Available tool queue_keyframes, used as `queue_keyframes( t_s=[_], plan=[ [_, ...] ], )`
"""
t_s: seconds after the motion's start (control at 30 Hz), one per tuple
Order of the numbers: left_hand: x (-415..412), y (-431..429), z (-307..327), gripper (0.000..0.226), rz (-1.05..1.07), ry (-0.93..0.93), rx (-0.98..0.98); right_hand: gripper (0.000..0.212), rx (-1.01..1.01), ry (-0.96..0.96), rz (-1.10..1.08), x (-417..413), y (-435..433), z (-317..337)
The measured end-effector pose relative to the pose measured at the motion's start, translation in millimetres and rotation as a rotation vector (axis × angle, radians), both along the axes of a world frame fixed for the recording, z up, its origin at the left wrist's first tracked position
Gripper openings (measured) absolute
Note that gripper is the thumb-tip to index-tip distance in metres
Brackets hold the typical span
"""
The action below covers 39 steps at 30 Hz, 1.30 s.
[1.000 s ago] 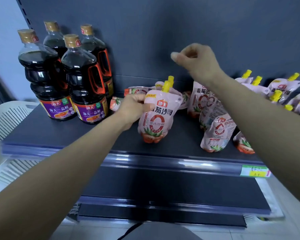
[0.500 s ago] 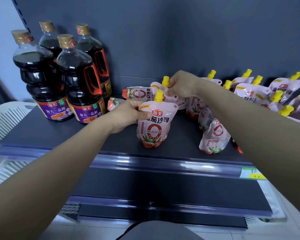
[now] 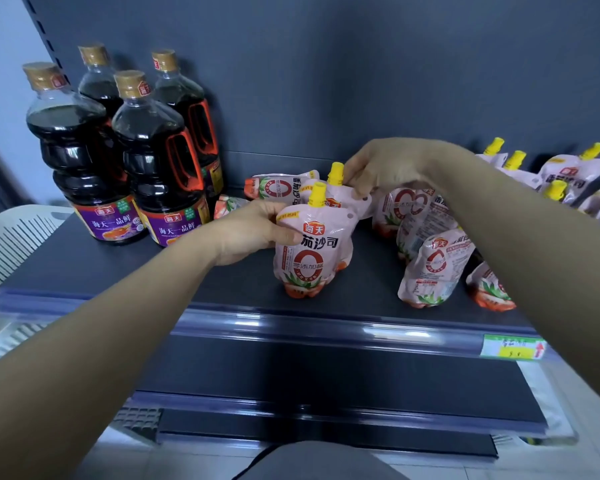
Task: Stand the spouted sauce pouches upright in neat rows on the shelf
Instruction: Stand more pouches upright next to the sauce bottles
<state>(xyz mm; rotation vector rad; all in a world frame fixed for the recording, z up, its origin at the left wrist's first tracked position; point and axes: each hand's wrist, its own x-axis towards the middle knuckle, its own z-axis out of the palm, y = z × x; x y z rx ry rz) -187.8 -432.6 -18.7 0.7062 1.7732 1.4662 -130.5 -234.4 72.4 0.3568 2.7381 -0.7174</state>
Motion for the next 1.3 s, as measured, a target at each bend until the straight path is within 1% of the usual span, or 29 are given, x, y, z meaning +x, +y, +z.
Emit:
queue_keyframes(
  t_s=[0.1,0.13,0.17,0.23,0.27,0.33,0.37,0.47,0.53,0.6,0.7,0.8,0.9,0.97,1.07,1.17,1.3],
  plan=[
    [0,-6,10,0.042,-0.100,-0.107,0.051,0.025,-0.214,0.012,-0.015,3,0,12],
    [-1,-8,12,0.046,-0.125,-0.139,0.078,0.026,-0.254,0.031,-0.027,3,-1,15],
    [-2,-10,16,0.048,-0.138,-0.154,0.107,0.027,-0.267,0.062,-0.040,3,-1,18],
    [-6,-13,23,0.045,-0.116,-0.140,0.179,0.031,-0.257,0.139,-0.074,0,-1,20],
    [-9,-13,25,0.040,-0.070,-0.125,0.217,0.033,-0.250,0.188,-0.101,-2,-1,21],
    [-19,-11,28,0.026,0.091,-0.067,0.258,0.031,-0.219,0.292,-0.168,-7,1,20],
    [-25,-9,29,0.020,0.173,-0.007,0.239,0.029,-0.188,0.329,-0.197,-9,2,19],
    [-45,1,25,0.022,0.333,0.195,0.094,0.027,-0.059,0.336,-0.225,-17,9,17],
    [-58,9,24,0.022,0.387,0.278,0.004,0.029,0.038,0.304,-0.213,-22,14,18],
    [-69,16,23,0.021,0.396,0.328,-0.082,0.031,0.131,0.273,-0.185,-30,20,20],
    [-82,33,23,0.013,0.366,0.381,-0.177,0.033,0.294,0.228,-0.112,-50,34,21],
    [-90,52,25,0.012,0.317,0.417,-0.213,0.035,0.455,0.117,-0.007,-72,49,20],
    [-96,71,29,0.015,0.236,0.479,-0.227,0.037,0.525,-0.028,0.088,-97,66,15],
    [-103,82,29,0.015,0.193,0.533,-0.261,0.042,0.567,-0.162,0.148,-113,78,6],
    [-119,92,25,0.015,0.141,0.675,-0.425,0.048,0.659,-0.350,0.236,-132,91,-8],
    [-133,94,17,0.019,0.137,0.774,-0.615,0.055,0.708,-0.431,0.344,-144,94,-21],
    [-141,95,10,0.030,0.149,0.806,-0.748,0.056,0.735,-0.461,0.525,-153,73,-38]
  ],
)
